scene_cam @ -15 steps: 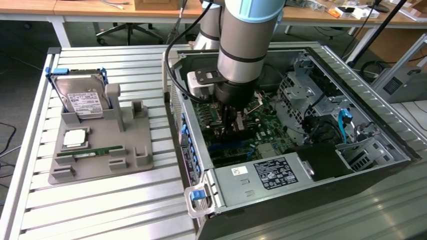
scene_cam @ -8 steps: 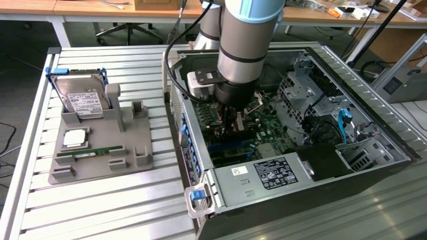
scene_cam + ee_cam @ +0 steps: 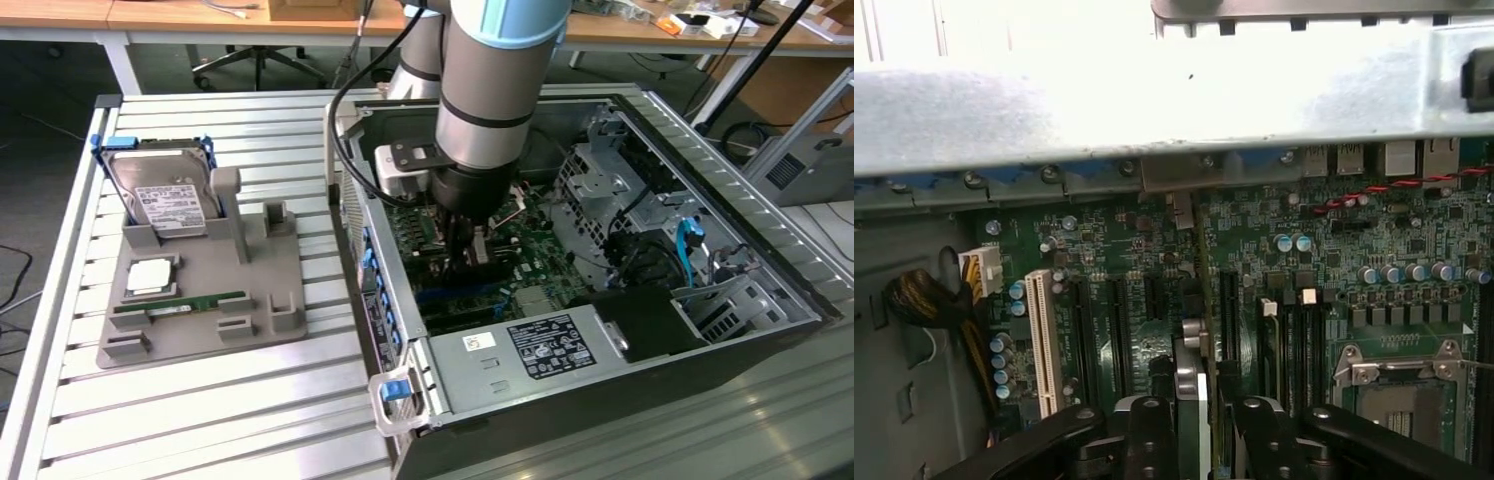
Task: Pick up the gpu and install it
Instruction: 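Insert the gpu into the slot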
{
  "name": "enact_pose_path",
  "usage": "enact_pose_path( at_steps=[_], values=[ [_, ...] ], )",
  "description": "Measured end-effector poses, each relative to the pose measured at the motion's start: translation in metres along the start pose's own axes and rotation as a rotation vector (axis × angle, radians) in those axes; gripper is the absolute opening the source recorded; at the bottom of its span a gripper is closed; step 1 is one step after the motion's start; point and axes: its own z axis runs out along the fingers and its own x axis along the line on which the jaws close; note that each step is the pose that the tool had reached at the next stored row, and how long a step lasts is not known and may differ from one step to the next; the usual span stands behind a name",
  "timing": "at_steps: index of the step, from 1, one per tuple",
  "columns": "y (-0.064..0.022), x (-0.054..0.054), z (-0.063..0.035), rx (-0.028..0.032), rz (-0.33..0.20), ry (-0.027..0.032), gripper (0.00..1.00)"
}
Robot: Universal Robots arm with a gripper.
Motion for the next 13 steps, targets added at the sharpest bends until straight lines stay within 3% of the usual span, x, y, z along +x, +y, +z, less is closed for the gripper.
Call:
enact_pose_path(
  at_steps=[13],
  values=[
    [-0.0001, 0.0026, 0.0003, 0.0, 0.006, 0.0017, 0.27]
  ],
)
